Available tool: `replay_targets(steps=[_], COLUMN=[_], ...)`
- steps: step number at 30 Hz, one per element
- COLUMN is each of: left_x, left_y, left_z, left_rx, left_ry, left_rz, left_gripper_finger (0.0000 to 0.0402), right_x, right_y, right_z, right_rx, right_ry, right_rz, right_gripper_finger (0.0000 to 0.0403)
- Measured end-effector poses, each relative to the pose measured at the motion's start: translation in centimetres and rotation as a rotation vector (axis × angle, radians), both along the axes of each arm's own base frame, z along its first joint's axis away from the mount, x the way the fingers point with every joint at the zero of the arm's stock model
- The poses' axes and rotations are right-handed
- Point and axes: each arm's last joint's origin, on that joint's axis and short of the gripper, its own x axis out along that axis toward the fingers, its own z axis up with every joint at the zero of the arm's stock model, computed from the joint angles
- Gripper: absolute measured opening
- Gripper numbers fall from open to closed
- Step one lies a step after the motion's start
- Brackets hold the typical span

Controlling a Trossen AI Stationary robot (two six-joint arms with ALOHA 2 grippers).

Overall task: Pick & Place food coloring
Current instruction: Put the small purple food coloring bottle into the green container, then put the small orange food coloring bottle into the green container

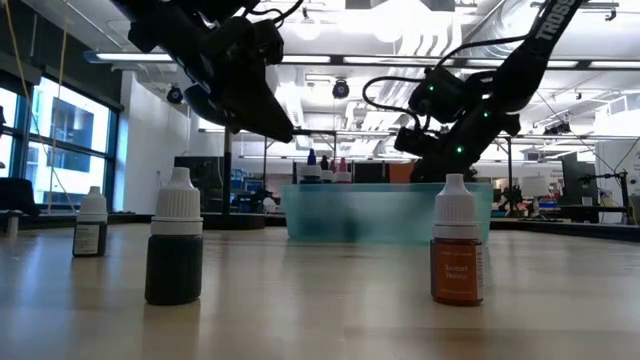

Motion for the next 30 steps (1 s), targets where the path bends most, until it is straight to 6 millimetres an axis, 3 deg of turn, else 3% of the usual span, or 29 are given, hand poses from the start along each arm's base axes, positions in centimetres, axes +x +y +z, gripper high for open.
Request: replay_targets(steps=[4, 9, 13, 17, 24, 30], left_x=[0.0, 0.0, 0.0, 0.0, 0.1, 0.3], left_y=[0.0, 0.0, 0.0, 0.0, 0.0, 0.2], left_z=[0.0, 0.0, 0.0, 0.0, 0.1, 0.4], left_rx=[0.000, -0.002, -0.002, -0.001, 0.003, 0.029], left_ry=[0.000, 0.000, 0.000, -0.002, -0.013, -0.053], left_rz=[0.000, -0.002, -0.002, -0.002, 0.004, 0.041], left_gripper_finger=[0.0140, 0.0140, 0.0140, 0.0140, 0.0140, 0.0140], right_x=[0.0, 0.0, 0.0, 0.5, 1.5, 3.3], right_y=[0.3, 1.9, 4.9, 9.3, 16.8, 19.4], right_z=[1.0, 4.1, 6.6, 7.6, 5.9, 2.8], right_rx=[-0.014, -0.032, 0.057, 0.193, 0.185, 0.215], right_ry=[-0.035, -0.151, -0.279, -0.367, -0.422, -0.460], right_rz=[0.010, 0.067, 0.286, 0.612, 1.010, 0.956], right_gripper_finger=[0.0138, 0.0140, 0.0138, 0.0137, 0.0138, 0.0138])
